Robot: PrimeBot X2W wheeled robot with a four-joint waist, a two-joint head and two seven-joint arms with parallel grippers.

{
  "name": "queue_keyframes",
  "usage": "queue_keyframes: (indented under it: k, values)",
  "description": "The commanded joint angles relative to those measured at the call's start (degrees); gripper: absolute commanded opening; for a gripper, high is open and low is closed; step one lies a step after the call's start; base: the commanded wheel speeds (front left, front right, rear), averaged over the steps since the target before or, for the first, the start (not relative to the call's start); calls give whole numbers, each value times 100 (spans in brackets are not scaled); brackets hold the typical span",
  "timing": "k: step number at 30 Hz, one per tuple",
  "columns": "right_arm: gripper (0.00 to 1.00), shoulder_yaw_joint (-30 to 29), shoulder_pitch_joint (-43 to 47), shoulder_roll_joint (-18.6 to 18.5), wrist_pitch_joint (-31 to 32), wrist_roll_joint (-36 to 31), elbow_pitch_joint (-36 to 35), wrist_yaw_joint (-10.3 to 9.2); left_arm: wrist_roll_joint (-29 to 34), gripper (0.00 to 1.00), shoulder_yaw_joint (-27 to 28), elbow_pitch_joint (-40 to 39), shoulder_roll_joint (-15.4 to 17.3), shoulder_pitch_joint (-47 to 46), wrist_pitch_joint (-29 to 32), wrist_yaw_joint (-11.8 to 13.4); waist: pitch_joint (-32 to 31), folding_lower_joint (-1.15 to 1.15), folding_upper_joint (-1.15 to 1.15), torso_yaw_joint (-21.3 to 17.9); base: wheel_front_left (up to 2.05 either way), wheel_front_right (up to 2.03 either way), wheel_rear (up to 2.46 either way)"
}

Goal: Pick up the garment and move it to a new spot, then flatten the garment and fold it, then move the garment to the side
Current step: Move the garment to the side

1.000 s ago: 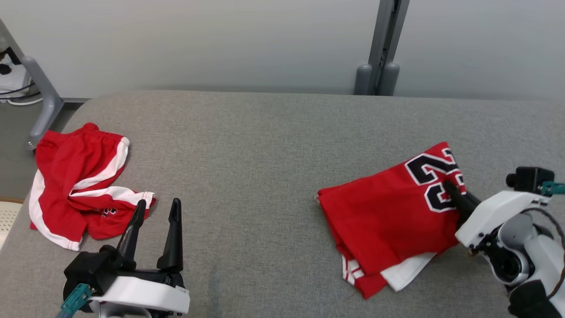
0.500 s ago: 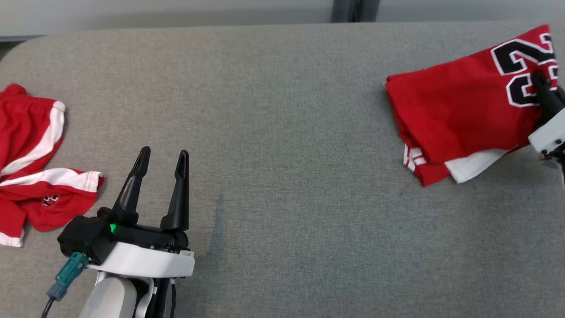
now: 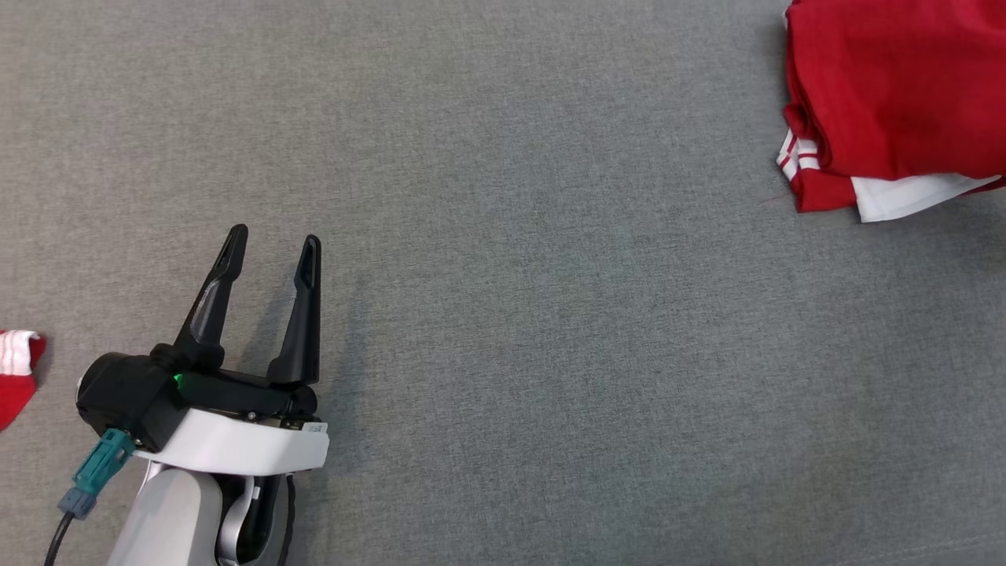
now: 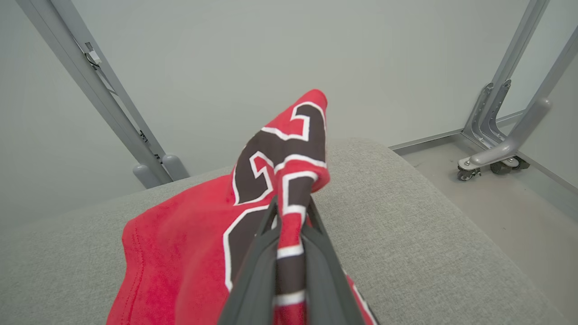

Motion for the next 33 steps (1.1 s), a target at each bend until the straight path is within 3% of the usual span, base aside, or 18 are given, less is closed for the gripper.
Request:
queue_keyframes:
  k: [1,10,11,12,13,20,28,33]
  values:
    - [0,-19,-143,12,-96,-115,125,1,37,100,41,-36,54,-143,-8,-32,120,0,0,-114,0,0,0]
    - [0,-139,-880,54,-658,-1044,1301,1,103,100,1,-34,113,-267,-8,-84,339,0,0,-193,0,0,0]
    - [17,-176,-945,63,-725,-1149,1400,1,100,100,-5,-21,119,-271,-8,-87,350,0,0,-182,0,0,0]
    - [83,-247,-1013,12,-798,-1270,1470,1,94,100,-14,-6,121,-277,-8,-96,360,0,0,-163,0,0,0]
    - [100,-337,-1065,-44,-847,-1404,1531,0,96,100,-34,13,108,-290,-8,-103,363,0,0,-139,0,0,0]
    - [100,-1142,-861,-87,-887,-2330,983,1,48,100,10,100,69,-327,-8,-114,259,0,0,-50,0,0,0]
    - [100,-2179,151,659,-890,-3502,-538,1,47,100,113,243,-107,-36,-8,-124,-438,0,0,-70,0,0,0]
    - [100,-1919,878,1088,-889,-3427,-1407,1,62,100,289,285,-198,243,-8,-93,-1062,0,0,-61,0,0,0]
